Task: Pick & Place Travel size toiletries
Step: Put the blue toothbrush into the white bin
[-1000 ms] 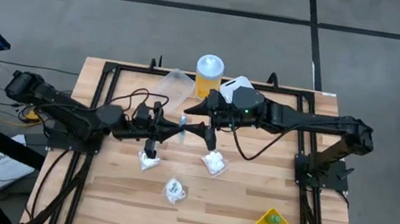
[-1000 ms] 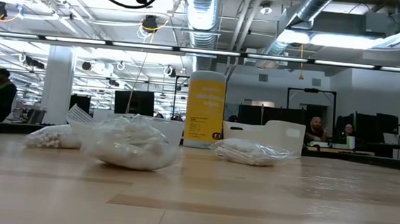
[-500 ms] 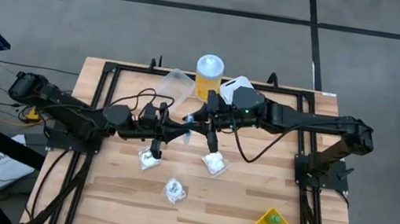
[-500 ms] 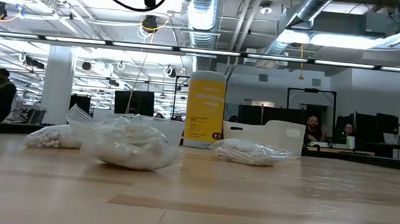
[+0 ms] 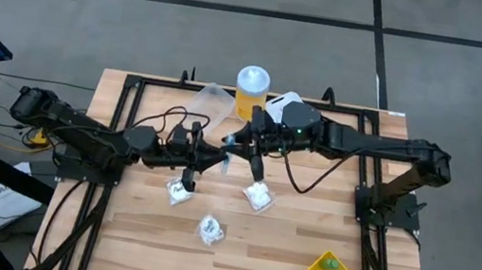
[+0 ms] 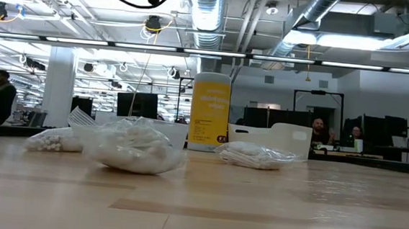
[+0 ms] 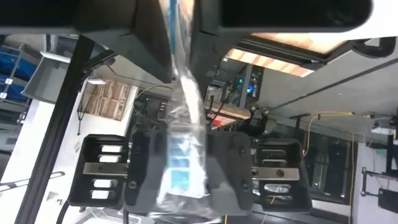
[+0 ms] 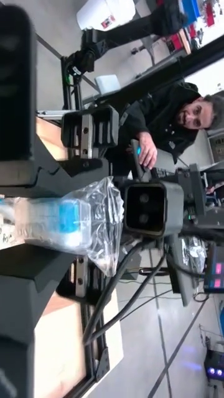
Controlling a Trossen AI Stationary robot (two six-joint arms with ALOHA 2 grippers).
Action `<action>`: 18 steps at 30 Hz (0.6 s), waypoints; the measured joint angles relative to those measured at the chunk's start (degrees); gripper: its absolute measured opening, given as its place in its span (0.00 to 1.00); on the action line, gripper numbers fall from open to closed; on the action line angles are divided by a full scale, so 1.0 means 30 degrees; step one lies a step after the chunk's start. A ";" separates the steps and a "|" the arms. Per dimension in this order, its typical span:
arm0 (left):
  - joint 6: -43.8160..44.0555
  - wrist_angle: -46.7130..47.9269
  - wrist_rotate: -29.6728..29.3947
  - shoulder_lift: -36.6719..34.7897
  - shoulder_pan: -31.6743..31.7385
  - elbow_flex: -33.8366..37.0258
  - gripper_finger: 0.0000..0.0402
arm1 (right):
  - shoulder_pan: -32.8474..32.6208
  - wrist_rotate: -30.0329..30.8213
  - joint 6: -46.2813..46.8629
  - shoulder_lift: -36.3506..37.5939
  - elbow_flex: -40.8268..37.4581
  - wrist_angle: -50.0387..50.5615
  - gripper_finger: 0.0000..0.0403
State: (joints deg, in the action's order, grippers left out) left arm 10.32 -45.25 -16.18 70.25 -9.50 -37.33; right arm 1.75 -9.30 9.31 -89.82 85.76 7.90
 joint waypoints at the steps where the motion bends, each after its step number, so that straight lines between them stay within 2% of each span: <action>1: 0.0004 0.0007 -0.0046 -0.0010 0.0000 -0.0005 0.15 | 0.0087 -0.0014 0.0087 0.0038 0.0000 0.0019 0.21; 6: -0.0020 0.0060 -0.0079 -0.0012 -0.0007 -0.0012 0.30 | 0.0664 0.0019 0.0128 0.0367 0.0000 0.0899 0.12; 12: 0.0137 0.0501 -0.1600 -0.0020 -0.0015 -0.0005 0.46 | 0.1802 0.0125 -0.0098 0.1072 -0.0036 0.2821 0.14; 18: 0.0136 0.2835 -0.2356 -0.0556 -0.0017 0.0058 0.54 | 0.3957 0.0139 -0.0585 0.2066 0.0000 0.5454 0.16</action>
State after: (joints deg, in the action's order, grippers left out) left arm 10.73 -36.75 -23.24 68.59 -9.55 -37.15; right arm 13.62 -8.88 7.56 -83.62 85.76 24.26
